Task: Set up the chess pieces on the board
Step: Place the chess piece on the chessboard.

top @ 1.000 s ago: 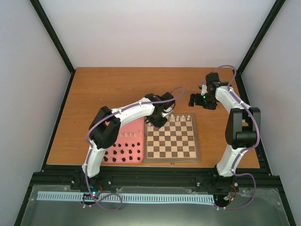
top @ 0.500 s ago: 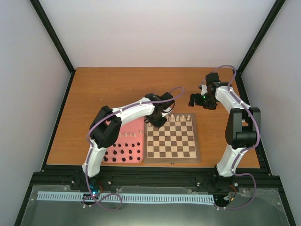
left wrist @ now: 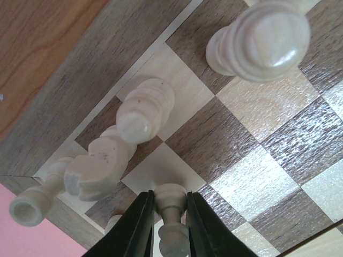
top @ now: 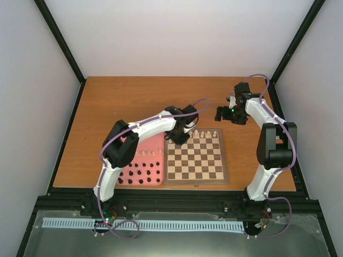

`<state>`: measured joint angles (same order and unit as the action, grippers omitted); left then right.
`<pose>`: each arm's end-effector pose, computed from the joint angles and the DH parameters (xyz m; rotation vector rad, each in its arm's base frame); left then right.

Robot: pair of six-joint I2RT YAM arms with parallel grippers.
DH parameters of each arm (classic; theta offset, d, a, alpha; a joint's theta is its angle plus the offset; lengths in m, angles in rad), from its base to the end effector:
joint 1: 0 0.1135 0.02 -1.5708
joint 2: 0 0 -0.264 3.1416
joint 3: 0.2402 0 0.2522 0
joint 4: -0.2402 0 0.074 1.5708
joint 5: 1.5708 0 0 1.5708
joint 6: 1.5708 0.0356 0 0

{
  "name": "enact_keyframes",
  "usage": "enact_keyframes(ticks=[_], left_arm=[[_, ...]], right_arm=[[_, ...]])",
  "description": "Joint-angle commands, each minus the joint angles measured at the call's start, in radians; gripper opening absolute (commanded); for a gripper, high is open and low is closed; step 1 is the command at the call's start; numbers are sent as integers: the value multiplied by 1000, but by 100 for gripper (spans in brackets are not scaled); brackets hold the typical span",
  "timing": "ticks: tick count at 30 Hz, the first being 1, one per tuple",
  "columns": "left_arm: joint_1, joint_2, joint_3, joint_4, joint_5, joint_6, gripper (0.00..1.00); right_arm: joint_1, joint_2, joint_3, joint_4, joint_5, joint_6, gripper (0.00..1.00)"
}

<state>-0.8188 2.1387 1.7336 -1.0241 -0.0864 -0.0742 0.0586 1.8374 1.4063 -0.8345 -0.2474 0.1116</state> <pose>0.2934 -0.3092 0.1863 1.0743 2.7760 0.0249 0.3686 0.0304 0.2168 0.0209 2.8343 0.3881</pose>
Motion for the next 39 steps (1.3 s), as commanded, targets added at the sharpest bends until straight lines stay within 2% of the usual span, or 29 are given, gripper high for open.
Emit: enact_keyframes(ticks=[1,18,35,39], left_arm=[[9,15,17,13,-1,2,20],[9,-13,40,-10,7,-3,25],[9,-154,86,-99,3,-24,31],[10,-228,91,-119,-19,-55,43]], right_arm=[[-6,5,12,3,-4,-13,100],[-6,1,9,3,-9,-15,100],[-6,-15,13,-3,-6,-16,100],[-6,-15,15,-5,-7,-16,100]])
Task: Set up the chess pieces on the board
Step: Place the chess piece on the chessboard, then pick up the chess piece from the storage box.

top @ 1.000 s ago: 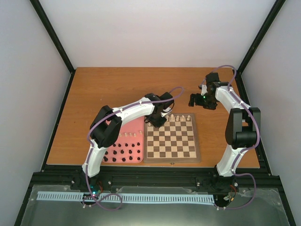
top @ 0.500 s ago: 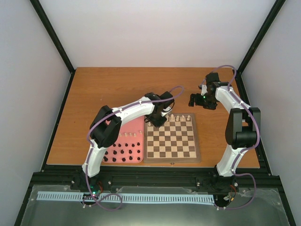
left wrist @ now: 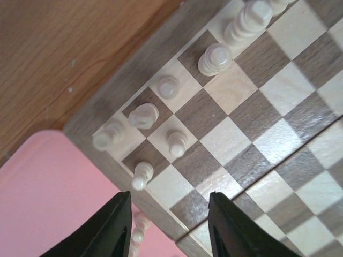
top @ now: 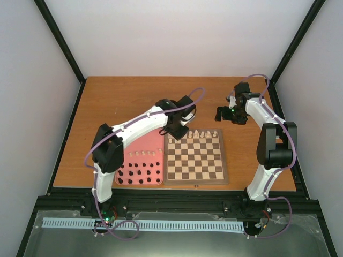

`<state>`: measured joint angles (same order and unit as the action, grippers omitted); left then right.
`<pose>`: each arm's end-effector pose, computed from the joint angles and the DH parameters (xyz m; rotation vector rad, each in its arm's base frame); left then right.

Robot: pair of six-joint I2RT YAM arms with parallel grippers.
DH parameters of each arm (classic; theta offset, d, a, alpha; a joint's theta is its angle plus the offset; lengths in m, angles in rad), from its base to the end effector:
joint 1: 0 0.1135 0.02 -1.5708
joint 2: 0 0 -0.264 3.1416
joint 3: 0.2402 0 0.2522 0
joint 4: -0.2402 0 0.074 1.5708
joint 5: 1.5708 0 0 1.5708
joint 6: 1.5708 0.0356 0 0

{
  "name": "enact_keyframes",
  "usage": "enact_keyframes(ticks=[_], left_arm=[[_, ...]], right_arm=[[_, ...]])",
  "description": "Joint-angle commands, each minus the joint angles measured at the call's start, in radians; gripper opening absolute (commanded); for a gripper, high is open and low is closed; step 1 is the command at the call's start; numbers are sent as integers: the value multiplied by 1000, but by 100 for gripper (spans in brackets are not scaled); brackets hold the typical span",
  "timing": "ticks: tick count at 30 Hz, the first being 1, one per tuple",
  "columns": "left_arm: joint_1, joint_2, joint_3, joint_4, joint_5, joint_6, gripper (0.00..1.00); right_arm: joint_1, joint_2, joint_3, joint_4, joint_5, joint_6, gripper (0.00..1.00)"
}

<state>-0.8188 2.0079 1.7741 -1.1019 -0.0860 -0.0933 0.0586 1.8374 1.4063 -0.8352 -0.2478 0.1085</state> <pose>0.2819 -0.2969 0.2478 1.0127 2.7096 -0.0387 0.3686 0.0304 0.2168 0.0166 2.8346 0.3880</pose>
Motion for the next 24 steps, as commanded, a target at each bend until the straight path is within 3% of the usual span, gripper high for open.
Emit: enact_keyframes(ticks=[1,4,7,12,16,24], left_arm=[[14,-118,50,-46,-29,-49,46],[55,-201,19,-50,-32,-109,57],[138,-271,-54,-55,-33,-211,60],[353,-362,-281,-51,20,-429,58],[509,-434,-470,17,104,-513,49],[575,-451,-649,74,223,-615,49]], right_arm=[[-6,-15,14,-4,-5,-13,100],[-6,-15,17,-5,-8,-12,100],[-6,-15,18,-5,-11,-10,100],[-6,-13,20,-5,-17,-11,100],[-6,-18,18,-7,-17,-10,100],[-6,-27,11,-7,-15,-10,100]])
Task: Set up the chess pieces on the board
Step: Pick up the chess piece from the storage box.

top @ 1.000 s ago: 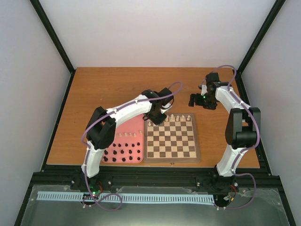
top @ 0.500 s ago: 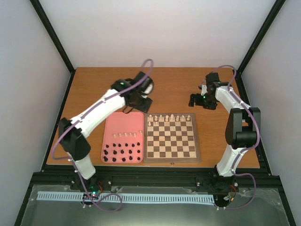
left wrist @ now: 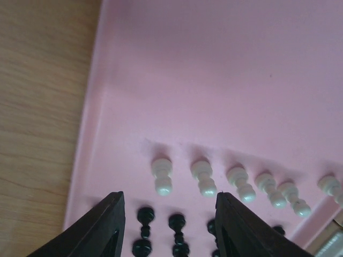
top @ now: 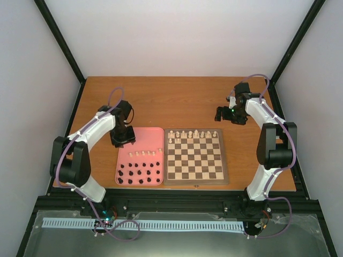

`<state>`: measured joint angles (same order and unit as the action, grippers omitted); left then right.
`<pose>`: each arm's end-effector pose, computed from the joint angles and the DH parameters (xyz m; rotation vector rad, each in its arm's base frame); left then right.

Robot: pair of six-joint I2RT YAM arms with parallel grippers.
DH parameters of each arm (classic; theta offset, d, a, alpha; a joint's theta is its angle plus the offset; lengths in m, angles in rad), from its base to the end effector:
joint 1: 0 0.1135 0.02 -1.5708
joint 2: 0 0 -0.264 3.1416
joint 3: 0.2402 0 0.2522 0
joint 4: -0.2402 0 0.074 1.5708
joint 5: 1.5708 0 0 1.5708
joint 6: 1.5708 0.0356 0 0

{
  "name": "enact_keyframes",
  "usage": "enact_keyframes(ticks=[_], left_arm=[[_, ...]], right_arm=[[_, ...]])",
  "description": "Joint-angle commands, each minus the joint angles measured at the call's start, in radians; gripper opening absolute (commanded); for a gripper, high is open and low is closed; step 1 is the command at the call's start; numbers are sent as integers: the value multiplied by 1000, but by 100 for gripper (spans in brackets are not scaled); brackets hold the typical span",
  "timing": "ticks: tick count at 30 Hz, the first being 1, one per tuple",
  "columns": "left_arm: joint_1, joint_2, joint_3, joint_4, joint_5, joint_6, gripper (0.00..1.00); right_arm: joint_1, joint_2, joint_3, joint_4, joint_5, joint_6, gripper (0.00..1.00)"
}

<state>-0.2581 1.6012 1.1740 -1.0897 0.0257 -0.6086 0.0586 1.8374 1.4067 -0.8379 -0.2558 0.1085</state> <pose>0.2722 -0.0728 0.2211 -0.5399 3.0553 -0.0713 0.3683 0.0306 0.2169 0.0153 2.8362 0.3994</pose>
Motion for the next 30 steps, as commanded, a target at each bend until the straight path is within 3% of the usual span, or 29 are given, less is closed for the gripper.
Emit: enact_keyframes(ticks=[1,14,30], left_arm=[[16,-46,-70,85,137,-111,49],[35,-25,-200,168,219,-181,46],[105,7,-222,223,252,-211,44]], right_arm=[[-6,-29,11,-3,-7,-10,100],[-6,-32,3,-1,-5,-12,100],[-6,-12,11,-4,-5,-13,100]])
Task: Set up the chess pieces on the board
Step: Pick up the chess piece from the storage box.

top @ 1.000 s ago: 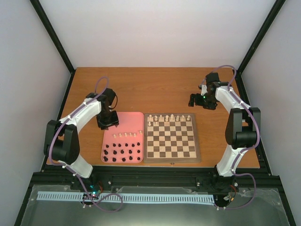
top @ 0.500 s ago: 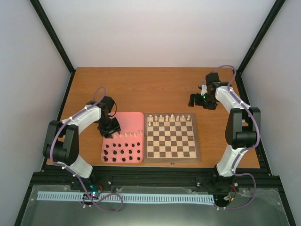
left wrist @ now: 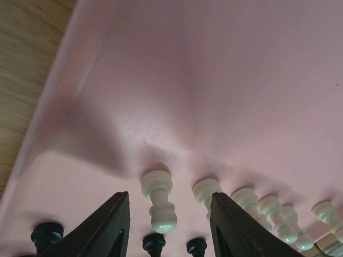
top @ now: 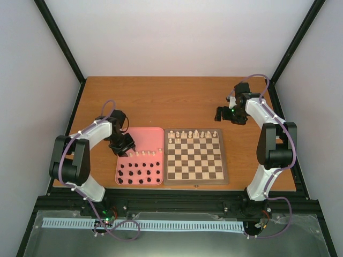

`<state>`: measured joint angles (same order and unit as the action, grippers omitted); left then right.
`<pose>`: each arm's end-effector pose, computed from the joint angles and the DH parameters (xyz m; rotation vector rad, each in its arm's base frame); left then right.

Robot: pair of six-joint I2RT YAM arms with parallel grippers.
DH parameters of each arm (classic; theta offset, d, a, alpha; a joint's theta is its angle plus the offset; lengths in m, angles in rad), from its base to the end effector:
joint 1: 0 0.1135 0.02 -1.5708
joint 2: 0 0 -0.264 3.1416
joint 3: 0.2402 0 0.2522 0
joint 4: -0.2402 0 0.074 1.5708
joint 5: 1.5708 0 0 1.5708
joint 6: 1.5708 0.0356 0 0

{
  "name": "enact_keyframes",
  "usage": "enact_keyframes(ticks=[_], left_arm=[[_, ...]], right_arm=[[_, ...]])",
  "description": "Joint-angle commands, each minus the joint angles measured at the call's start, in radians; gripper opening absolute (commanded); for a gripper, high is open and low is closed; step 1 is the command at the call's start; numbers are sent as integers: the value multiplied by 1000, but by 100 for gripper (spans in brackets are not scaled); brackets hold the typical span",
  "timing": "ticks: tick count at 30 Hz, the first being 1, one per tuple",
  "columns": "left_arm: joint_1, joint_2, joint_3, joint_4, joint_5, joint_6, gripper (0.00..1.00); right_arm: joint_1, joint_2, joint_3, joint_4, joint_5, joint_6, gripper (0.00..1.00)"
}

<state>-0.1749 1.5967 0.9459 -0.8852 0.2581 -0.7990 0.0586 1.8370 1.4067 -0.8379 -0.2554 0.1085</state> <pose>0.2563 -0.0545 0.1684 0.9234 -2.8847 0.3720 0.3683 0.0306 0.2170 0.0153 2.8358 0.3988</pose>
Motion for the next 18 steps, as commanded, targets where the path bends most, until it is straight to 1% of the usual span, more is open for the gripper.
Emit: enact_keyframes(ticks=[1,6,10,12,15,18], left_arm=[[25,13,10,17,18,-18,43],[32,39,4,34,29,-23,41],[32,66,2,57,50,-36,34],[32,76,8,60,56,-38,29],[34,85,19,54,48,-34,27],[35,91,30,41,36,-27,20]], right_arm=[[-6,-10,11,-4,-5,-13,100],[-6,2,16,-4,-6,-13,100],[-6,8,22,-7,-5,-13,100],[-6,10,22,-6,-4,-15,100],[-6,13,22,-7,-1,-15,100],[-6,16,23,-7,2,-15,100]])
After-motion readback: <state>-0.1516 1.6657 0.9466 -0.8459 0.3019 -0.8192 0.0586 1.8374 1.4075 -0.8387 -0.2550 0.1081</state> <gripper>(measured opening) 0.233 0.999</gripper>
